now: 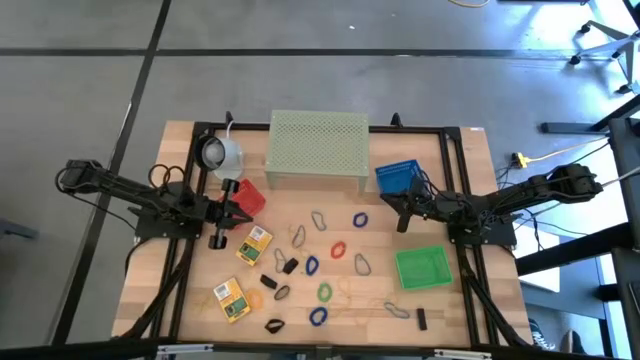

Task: Pick & Place Office Desk Supplies
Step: Put the blue spring keychain into the blue bin

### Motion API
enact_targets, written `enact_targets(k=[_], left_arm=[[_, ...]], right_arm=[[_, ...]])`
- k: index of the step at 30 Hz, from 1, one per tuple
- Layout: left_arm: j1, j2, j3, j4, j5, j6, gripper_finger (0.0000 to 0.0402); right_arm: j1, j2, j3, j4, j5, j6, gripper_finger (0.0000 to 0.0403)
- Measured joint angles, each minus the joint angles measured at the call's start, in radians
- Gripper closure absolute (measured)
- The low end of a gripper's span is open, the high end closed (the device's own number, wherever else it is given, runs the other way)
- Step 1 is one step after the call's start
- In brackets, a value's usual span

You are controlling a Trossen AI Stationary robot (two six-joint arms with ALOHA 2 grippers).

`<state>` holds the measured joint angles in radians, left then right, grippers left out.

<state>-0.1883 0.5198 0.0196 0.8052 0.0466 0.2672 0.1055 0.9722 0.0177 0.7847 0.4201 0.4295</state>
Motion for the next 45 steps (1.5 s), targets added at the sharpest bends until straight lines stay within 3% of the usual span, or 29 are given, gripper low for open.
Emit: enact_targets(k=[5,20,25,29,36,40,45], left_arm=[[0.0,0.0,0.0,0.005,0.044,-0.065,0.0396],[0.0,0.0,0.0,0.006,0.021,-0.124,0.0396],[0.0,0.0,0.0,0.008,-0.002,-0.178,0.0394],[0.0,0.023,0.025,0.01,-0.085,-0.225,0.0385],[0.0,0.186,0.104,0.007,-0.138,-0.272,0.0349],[0.0,0.327,0.168,0.007,-0.161,-0.28,0.0323],[-0.017,0.495,0.239,0.006,-0.161,-0.282,0.0293]], right_arm=[[0.0,0.0,0.0,0.0,0.043,-0.007,0.0396],[0.0,0.0,0.006,0.017,0.035,-0.018,0.0396],[0.002,0.0,0.092,-0.006,-0.007,-0.052,0.0396],[0.031,0.004,0.227,-0.193,-0.01,-0.098,0.0396],[0.112,0.112,0.444,-0.604,0.118,-0.058,0.0395],[0.143,0.195,0.501,-0.647,0.117,-0.046,0.0385],[0.182,0.289,0.541,-0.648,0.077,-0.045,0.0341]])
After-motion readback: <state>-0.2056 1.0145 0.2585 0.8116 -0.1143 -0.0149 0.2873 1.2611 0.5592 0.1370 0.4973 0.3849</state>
